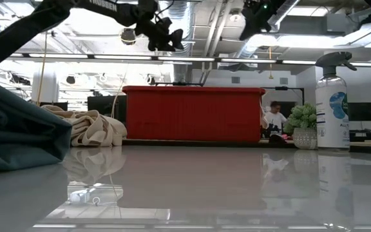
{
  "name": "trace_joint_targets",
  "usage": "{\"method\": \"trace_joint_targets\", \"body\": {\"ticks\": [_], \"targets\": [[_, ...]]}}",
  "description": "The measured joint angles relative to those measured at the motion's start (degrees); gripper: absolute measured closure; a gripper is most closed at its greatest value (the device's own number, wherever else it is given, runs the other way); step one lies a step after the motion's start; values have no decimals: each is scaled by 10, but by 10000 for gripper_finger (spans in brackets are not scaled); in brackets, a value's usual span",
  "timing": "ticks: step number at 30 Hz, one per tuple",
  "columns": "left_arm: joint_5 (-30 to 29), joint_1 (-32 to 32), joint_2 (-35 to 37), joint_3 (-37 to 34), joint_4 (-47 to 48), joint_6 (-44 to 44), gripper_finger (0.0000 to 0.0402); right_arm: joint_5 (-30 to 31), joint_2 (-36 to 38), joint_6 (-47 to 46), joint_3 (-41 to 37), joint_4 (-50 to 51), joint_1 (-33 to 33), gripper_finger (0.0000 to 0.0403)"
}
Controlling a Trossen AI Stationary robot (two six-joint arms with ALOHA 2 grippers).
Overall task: Fold Laundry from Bin
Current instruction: Put the brown shorts in the center of the table
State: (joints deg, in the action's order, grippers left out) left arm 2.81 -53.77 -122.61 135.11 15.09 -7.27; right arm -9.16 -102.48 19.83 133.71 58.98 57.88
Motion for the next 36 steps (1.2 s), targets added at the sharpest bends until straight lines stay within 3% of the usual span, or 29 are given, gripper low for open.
{"method": "trace_joint_targets", "body": {"ticks": [8,16,20,22,25,32,36], "targets": [[8,6,1,-3,5,39,171,-20,0,0,0,-123,-10,339],[-4,12,2,-4,28,32,171,15,0,-2,0,-140,-9,339],[99,13,17,-5,65,91,171,74,-21,-11,1,-251,-19,339],[143,13,42,-5,67,113,171,86,-48,-42,2,-345,-24,339],[155,16,85,-2,80,133,171,81,-107,-88,1,-450,-34,339],[115,30,128,-5,162,126,171,82,-281,-103,0,-639,-46,339],[88,31,146,-2,169,129,171,115,-356,-104,-1,-694,-45,339]]}}
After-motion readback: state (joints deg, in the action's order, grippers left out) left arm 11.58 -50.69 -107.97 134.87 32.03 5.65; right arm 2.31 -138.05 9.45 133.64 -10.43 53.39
